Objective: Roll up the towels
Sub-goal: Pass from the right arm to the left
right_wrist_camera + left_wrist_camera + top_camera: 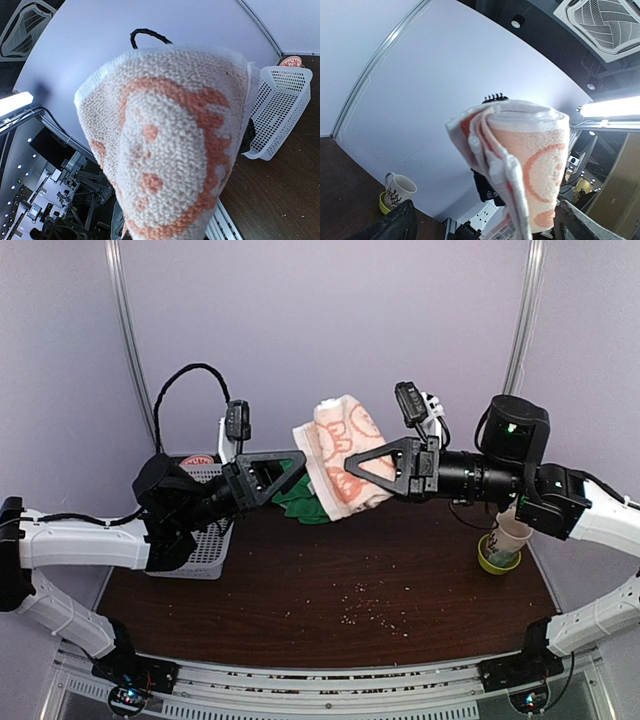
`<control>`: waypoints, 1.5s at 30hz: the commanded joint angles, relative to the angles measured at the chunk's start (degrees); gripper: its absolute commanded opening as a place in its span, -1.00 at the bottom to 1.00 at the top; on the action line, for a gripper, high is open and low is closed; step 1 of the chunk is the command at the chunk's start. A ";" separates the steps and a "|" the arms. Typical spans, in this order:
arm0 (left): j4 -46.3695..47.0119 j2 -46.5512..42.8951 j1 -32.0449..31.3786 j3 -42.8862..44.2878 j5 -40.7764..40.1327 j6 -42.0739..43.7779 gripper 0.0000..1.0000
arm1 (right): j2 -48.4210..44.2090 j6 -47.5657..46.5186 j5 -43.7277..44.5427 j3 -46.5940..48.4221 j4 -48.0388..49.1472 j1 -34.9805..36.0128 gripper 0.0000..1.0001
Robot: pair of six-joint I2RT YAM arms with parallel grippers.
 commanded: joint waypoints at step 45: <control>-21.27 -4.11 -1.66 8.05 -5.96 7.15 -1.00 | 6.00 -19.88 27.32 16.58 -30.68 6.81 0.70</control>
